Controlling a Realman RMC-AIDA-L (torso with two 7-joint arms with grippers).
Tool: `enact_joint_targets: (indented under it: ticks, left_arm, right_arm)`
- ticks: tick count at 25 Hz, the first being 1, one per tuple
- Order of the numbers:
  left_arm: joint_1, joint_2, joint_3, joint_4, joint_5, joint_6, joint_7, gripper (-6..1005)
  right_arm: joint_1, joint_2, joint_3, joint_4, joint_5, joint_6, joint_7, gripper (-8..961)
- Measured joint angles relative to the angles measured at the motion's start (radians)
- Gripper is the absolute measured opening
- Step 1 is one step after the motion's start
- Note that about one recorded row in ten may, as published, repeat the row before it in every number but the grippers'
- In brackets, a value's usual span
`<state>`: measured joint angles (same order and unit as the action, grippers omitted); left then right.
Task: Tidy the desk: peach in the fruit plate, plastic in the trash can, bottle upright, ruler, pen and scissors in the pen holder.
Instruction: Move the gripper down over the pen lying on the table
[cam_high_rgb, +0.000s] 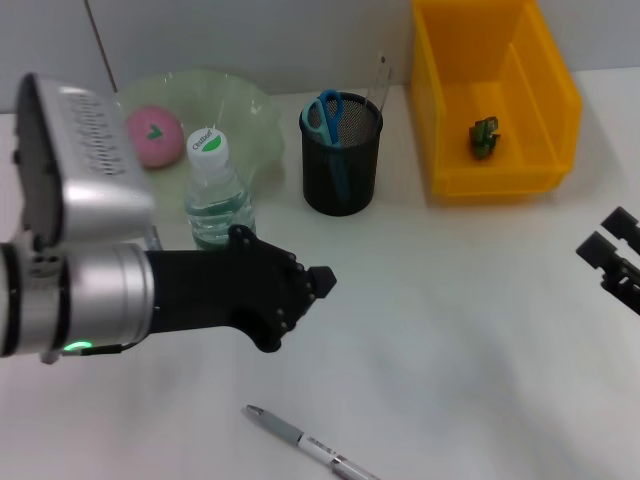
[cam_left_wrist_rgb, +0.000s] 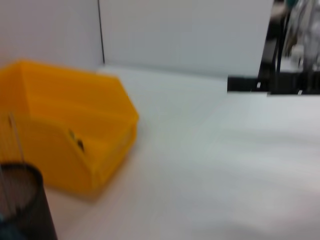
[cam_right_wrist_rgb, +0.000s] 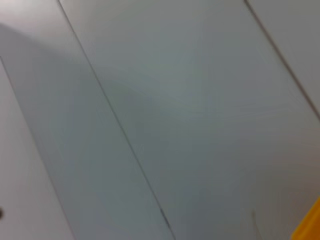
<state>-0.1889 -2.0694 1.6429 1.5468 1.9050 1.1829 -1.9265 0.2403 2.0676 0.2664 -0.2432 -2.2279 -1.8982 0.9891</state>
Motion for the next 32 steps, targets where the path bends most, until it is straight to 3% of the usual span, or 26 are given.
enact_joint_targets:
  ticks: [4, 7, 14, 25, 29, 31, 32]
  left_arm:
    - [0.023, 0.004, -0.041, -0.009, -0.063, 0.063, 0.036, 26]
    - [0.010, 0.005, -0.046, 0.022, -0.010, 0.230, 0.027, 44]
    - [-0.152, -0.001, 0.050, 0.080, 0.286, 0.308, -0.112, 187]
    - [-0.327, -0.007, 0.087, 0.053, 0.424, 0.435, -0.031, 500]
    - [-0.382, -0.010, 0.188, 0.039, 0.511, 0.437, 0.011, 625]
    - [-0.382, -0.010, 0.188, 0.039, 0.511, 0.437, 0.011, 687]
    - [-0.397, -0.009, 0.241, 0.037, 0.541, 0.430, 0.046, 719]
  right_arm:
    - [-0.018, 0.000, 0.001, -0.037, 0.005, -0.027, -0.004, 815]
    - [-0.026, 0.001, 0.004, -0.057, 0.013, -0.027, -0.006, 815]
    - [-0.028, 0.000, 0.012, -0.082, 0.017, -0.024, -0.007, 815]
    - [-0.040, 0.001, 0.026, -0.087, 0.021, -0.027, -0.007, 815]
    - [-0.046, 0.005, 0.028, -0.085, 0.030, -0.031, -0.007, 815]
    - [-0.049, 0.005, 0.028, -0.081, 0.031, -0.034, -0.007, 815]
    - [-0.050, 0.006, 0.029, -0.078, 0.031, -0.035, -0.004, 815]
